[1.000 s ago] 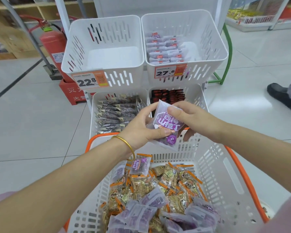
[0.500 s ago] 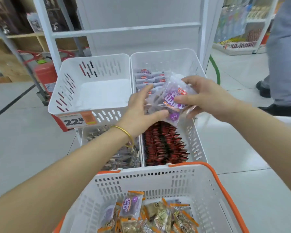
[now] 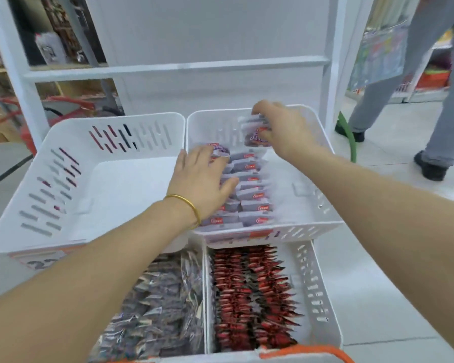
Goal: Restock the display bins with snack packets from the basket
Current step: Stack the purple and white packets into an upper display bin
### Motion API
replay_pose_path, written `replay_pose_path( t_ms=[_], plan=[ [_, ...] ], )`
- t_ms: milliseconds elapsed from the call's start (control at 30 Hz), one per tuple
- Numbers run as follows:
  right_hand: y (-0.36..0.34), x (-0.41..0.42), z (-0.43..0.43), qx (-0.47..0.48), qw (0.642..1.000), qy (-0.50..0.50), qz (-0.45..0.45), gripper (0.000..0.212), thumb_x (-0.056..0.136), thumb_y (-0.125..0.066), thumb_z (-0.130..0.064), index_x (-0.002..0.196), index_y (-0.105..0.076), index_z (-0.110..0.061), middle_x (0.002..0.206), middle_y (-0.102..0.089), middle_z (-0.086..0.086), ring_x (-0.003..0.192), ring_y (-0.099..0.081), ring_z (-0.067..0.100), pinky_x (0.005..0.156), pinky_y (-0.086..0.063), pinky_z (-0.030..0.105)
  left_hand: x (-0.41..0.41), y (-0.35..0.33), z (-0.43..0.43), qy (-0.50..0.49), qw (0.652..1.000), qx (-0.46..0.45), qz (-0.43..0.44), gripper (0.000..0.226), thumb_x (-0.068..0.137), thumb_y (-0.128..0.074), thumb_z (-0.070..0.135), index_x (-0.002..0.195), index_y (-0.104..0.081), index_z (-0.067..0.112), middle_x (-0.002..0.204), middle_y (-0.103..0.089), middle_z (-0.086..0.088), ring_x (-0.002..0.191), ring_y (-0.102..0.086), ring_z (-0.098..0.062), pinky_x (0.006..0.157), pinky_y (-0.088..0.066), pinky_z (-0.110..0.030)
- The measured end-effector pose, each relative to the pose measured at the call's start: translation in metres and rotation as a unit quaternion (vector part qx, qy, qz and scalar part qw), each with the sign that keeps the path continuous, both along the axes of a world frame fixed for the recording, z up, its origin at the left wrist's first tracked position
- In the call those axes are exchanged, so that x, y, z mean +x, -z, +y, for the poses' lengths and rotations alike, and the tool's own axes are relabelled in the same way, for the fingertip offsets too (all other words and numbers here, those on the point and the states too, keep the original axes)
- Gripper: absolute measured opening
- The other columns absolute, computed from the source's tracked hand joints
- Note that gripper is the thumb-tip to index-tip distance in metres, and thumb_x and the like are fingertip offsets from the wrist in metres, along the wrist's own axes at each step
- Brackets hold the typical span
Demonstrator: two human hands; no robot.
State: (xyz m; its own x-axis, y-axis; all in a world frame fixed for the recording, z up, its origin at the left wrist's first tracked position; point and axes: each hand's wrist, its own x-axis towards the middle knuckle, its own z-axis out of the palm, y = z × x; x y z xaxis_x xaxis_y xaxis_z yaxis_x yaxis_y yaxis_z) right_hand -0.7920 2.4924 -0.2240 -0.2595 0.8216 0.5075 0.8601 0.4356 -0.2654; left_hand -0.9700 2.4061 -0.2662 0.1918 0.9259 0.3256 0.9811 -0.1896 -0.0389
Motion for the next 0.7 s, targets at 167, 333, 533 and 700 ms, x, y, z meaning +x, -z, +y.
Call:
replay_pose_path(
  t_ms=[167, 333, 533, 700],
  plan=[
    [0.024, -0.018, 0.037, -0.063, 0.997, -0.039, -0.002, 0.046, 0.086, -0.058, -0.006, 0.13, -0.047, -0.011, 0.123, -0.049, 0.018, 0.113, -0.049, 0.033, 0.089, -0.037, 0.033, 0.0, 0.006, 0.006, -0.002, 1.0, 0.001, -0.005, 0.069, 0.081, -0.014, 0.058, 0.14, -0.036, 0.029, 0.152, -0.024, -0.003, 0.143, -0.01, -0.019, 0.116, 0.003, -0.043],
    [0.028, -0.024, 0.052, -0.2, 0.977, -0.065, 0.037, 0.045, 0.093, -0.051, -0.014, 0.136, -0.039, -0.008, 0.132, -0.044, 0.019, 0.118, -0.046, 0.032, 0.09, -0.035, 0.029, -0.001, 0.008, 0.007, 0.004, 1.0, 0.023, -0.019, 0.073, 0.079, -0.011, 0.061, 0.137, -0.04, 0.029, 0.149, -0.03, -0.003, 0.141, -0.015, -0.02, 0.115, 0.002, -0.041],
    [0.035, -0.019, 0.043, -0.194, 0.961, -0.061, 0.19, 0.039, 0.098, -0.042, -0.019, 0.135, -0.037, -0.013, 0.132, -0.044, 0.015, 0.102, -0.045, 0.022, 0.077, -0.032, 0.022, -0.001, 0.008, 0.007, 0.008, 0.999, 0.03, -0.013, 0.08, 0.073, -0.005, 0.062, 0.134, -0.043, 0.027, 0.145, -0.035, -0.003, 0.139, -0.019, -0.02, 0.115, 0.002, -0.04],
    [0.052, -0.033, 0.044, -0.197, 0.953, -0.048, 0.225, 0.036, 0.099, -0.041, -0.018, 0.134, -0.038, -0.015, 0.126, -0.048, 0.019, 0.098, -0.05, 0.027, 0.076, -0.037, 0.026, 0.0, 0.009, 0.006, 0.008, 1.0, 0.021, -0.012, 0.065, 0.08, -0.021, 0.056, 0.133, -0.045, 0.026, 0.145, -0.034, -0.002, 0.139, -0.018, -0.019, 0.115, 0.004, -0.039]
  ],
)
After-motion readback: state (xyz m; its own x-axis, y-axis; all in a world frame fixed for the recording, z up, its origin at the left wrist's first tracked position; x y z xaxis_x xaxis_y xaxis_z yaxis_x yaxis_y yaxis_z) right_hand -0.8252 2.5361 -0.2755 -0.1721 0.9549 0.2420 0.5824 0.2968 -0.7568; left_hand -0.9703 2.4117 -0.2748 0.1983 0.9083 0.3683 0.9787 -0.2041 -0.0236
